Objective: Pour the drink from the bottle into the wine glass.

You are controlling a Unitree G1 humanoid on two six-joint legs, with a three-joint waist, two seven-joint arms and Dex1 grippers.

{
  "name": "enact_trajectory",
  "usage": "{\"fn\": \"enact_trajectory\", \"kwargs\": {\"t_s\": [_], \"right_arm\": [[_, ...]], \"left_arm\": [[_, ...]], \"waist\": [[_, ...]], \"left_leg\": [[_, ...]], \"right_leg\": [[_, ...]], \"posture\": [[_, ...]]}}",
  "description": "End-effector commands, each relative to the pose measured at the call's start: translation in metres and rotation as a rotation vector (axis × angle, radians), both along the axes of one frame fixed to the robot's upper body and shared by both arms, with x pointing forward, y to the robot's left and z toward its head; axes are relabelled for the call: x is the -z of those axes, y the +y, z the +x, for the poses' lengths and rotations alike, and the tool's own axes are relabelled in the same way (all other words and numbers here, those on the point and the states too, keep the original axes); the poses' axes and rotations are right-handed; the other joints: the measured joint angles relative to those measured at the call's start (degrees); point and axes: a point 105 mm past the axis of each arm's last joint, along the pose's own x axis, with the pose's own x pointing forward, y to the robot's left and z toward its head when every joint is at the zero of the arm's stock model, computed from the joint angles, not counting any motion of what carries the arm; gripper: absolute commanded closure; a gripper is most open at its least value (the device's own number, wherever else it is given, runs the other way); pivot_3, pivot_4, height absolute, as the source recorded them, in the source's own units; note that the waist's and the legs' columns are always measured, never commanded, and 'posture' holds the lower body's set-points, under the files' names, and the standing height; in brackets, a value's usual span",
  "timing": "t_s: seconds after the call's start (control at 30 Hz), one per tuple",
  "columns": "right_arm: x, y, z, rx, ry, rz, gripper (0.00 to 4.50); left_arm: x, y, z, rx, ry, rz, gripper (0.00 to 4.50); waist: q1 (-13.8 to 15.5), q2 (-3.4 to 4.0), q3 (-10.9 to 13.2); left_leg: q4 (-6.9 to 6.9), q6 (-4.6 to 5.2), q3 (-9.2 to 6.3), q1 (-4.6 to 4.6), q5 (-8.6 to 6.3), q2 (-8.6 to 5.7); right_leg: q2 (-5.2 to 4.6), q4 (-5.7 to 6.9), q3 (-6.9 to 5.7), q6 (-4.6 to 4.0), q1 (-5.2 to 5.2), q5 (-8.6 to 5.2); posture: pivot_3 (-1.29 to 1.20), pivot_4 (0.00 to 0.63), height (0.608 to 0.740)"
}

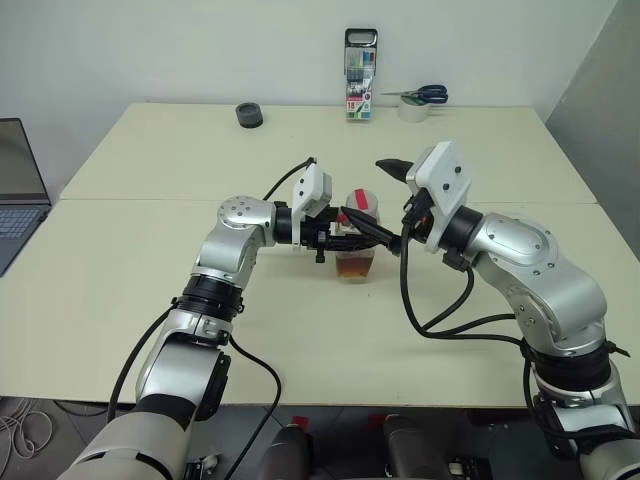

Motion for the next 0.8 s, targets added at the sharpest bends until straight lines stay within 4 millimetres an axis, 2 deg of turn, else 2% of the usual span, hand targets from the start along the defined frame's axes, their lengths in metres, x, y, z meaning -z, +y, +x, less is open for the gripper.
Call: {"fn": "enact_trajectory", "kwargs": {"t_s": [0.03,0.8], "right_arm": [[-0.008,-0.008,-0.001,0.03,-0.027,0.017,0.0],[-0.006,-0.026,-0.004,0.075,0.028,0.055,0.0]], "left_arm": [[-0.013,-0.002,-0.003,0.021,-0.059,-0.016,2.79],[-0.01,0.0,-0.005,0.025,-0.055,-0.001,2.79]], "waist": [[0.0,0.0,0.0],[0.01,0.0,0.0]], "left_leg": [[0.0,0.0,0.0,0.0,0.0,0.0],[0.0,0.01,0.01,0.0,0.0,0.0]], "right_leg": [[0.0,0.0,0.0,0.0,0.0,0.0],[0.0,0.0,0.0,0.0,0.0,0.0]], "posture": [[0.0,0.15,0.74],[0.0,0.15,0.74]]}}
